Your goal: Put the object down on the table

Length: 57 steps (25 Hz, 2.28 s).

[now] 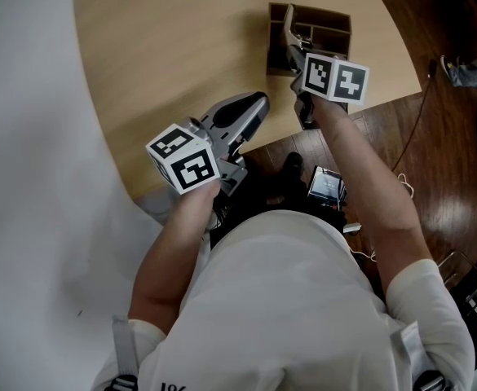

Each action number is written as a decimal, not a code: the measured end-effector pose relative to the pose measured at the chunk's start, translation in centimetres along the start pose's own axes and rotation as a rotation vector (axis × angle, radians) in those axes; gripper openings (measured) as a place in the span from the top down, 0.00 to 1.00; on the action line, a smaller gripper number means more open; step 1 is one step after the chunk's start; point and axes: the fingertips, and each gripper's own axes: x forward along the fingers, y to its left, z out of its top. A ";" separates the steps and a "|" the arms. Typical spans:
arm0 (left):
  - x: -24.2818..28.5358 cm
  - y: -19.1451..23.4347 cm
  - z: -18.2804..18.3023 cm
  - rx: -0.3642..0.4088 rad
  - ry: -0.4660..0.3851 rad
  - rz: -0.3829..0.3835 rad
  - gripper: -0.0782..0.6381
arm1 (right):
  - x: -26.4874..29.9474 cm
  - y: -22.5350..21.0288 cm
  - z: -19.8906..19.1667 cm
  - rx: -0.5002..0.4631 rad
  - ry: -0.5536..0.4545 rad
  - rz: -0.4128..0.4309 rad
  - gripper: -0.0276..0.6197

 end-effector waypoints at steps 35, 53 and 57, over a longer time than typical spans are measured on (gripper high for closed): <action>-0.2 2.2 -2.8 -0.021 -0.011 -0.012 0.88 | 1.1 -2.5 -1.8 -0.022 0.020 -0.052 0.84; 0.1 2.0 -3.4 -0.023 -0.008 -0.035 0.88 | -1.5 -3.5 -2.2 0.004 -0.011 -0.059 0.84; 0.2 1.8 -3.8 -0.030 -0.001 -0.044 0.88 | -2.5 -3.2 -2.5 0.019 -0.015 -0.033 0.84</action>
